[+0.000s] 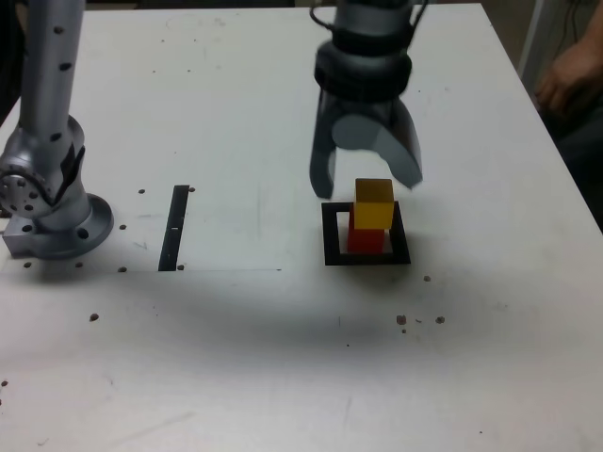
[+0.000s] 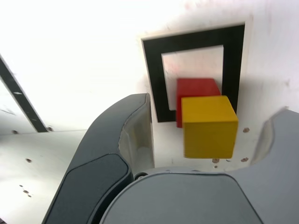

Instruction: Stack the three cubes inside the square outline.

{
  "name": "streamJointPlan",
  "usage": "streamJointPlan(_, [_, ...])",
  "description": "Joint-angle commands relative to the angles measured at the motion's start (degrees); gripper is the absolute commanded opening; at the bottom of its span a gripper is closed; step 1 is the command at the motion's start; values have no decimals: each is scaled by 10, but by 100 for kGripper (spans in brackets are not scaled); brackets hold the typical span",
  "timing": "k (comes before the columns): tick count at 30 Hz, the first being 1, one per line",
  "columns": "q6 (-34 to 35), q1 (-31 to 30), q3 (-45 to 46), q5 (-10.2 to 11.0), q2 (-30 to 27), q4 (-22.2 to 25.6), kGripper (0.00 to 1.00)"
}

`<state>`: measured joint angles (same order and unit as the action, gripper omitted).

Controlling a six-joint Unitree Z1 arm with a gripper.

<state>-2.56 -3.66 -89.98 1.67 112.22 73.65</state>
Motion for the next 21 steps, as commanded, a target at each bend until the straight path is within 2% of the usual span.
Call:
streamJointPlan(1, [-5, 7, -1, 8, -8, 9, 100])
streamJointPlan(10, [-80, 78, -26, 32, 0, 30, 99])
streamJointPlan(14, [-142, 127, -57, 47, 14, 51, 99])
streamJointPlan(21, [-224, 194, -128, 60, 56, 82, 99])
